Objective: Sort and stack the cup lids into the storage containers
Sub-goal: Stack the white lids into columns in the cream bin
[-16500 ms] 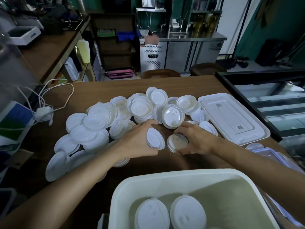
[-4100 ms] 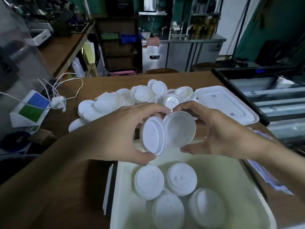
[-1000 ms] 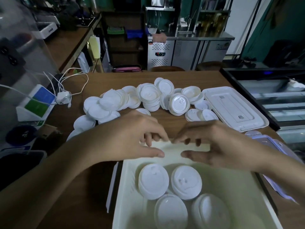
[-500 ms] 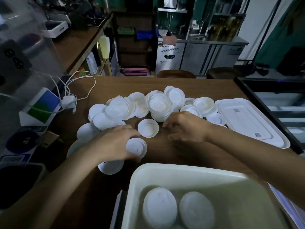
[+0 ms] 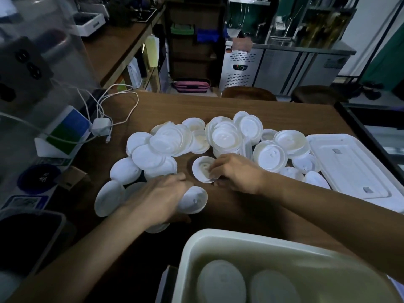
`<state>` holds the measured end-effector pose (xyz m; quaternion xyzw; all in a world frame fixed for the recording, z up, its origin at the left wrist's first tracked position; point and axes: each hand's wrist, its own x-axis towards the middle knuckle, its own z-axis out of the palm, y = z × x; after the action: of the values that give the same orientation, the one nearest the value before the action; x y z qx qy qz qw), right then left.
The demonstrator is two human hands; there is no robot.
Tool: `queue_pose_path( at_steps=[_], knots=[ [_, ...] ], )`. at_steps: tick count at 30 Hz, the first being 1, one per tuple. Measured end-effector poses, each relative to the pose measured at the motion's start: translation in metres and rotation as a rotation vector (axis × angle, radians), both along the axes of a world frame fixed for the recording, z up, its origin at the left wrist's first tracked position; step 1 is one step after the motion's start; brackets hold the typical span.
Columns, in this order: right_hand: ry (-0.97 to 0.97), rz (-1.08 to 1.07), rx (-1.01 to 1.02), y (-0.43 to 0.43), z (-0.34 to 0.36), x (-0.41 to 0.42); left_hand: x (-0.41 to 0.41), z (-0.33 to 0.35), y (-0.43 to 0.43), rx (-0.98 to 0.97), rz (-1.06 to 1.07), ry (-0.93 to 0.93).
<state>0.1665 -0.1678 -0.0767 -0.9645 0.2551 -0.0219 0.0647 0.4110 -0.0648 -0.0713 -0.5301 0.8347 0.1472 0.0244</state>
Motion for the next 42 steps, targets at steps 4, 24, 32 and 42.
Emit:
queue_pose_path(
  at_steps=[4,24,32,42],
  knots=[
    [-0.027,-0.028,0.012,0.005,0.004,-0.002,-0.003,0.001,0.001,-0.045,0.001,0.047],
    [-0.574,-0.383,0.331,0.085,0.104,-0.049,-0.005,0.090,0.028,-0.146,0.054,0.413],
    [-0.691,-0.513,0.339,0.168,0.139,-0.091,-0.030,0.143,0.075,-0.193,-0.166,0.457],
    [-0.592,-0.605,0.427,0.258,0.146,-0.131,-0.078,0.146,0.127,-0.010,-0.369,0.321]
  ],
)
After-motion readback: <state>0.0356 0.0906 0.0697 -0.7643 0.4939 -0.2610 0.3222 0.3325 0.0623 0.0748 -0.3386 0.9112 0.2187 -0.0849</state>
